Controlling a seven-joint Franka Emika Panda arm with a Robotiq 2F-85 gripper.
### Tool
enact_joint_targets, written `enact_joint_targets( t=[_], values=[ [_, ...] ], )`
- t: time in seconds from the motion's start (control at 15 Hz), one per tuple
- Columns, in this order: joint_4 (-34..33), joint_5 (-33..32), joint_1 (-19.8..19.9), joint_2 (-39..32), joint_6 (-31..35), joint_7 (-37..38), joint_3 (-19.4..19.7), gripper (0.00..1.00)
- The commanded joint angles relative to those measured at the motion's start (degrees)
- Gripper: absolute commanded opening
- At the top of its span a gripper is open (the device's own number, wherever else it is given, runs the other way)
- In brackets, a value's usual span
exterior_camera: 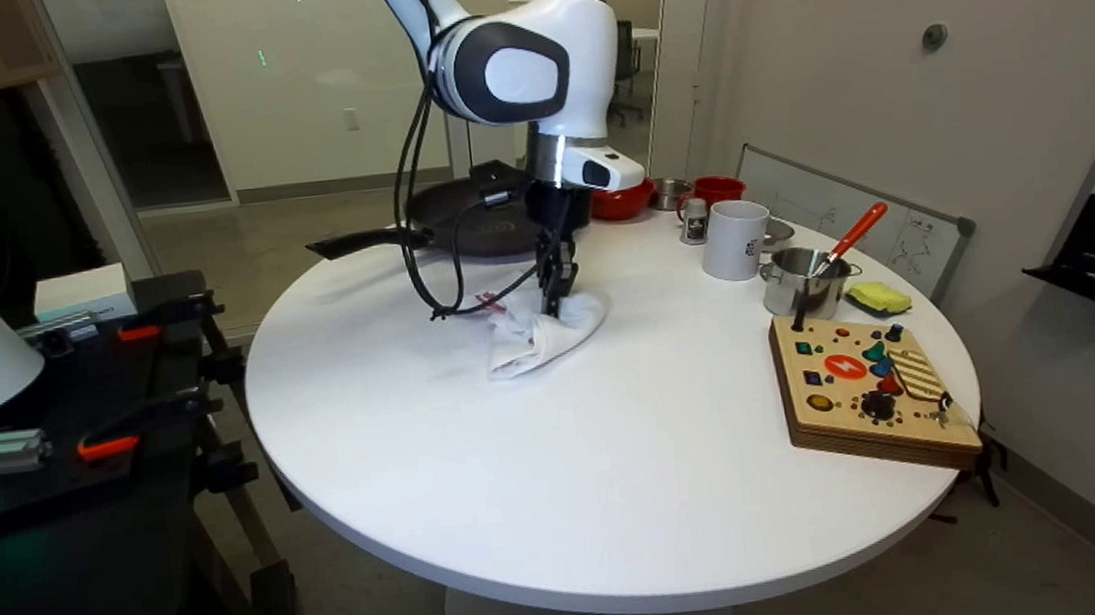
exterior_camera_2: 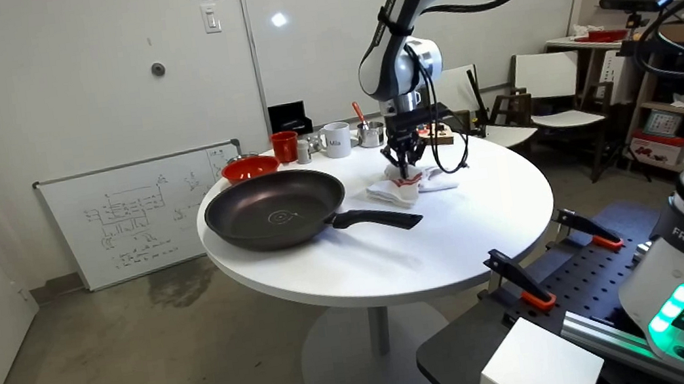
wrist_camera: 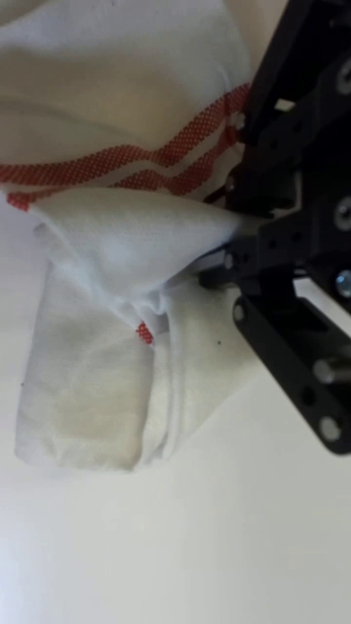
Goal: Wipe the table with the towel
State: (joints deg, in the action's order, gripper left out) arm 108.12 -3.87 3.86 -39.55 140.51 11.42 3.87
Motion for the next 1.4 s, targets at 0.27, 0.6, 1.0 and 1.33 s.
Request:
enact_joint_targets(
  t=[0.27,0.6,1.0,1.33],
  values=[
    [-2.77,0.39,-6.31,-6.48,9.21,-5.52,-5.23,0.07],
    [-3.92,-2.27,-8.5,-8.6,9.72,-3.09,0.63,0.07],
    [-4.56,-1.41,-7.53,-9.08,7.75,1.9,6.48,0.07],
    [-4.36,-1.19,-6.0,-9.83,6.76,6.72,11.0,0.07]
  ],
)
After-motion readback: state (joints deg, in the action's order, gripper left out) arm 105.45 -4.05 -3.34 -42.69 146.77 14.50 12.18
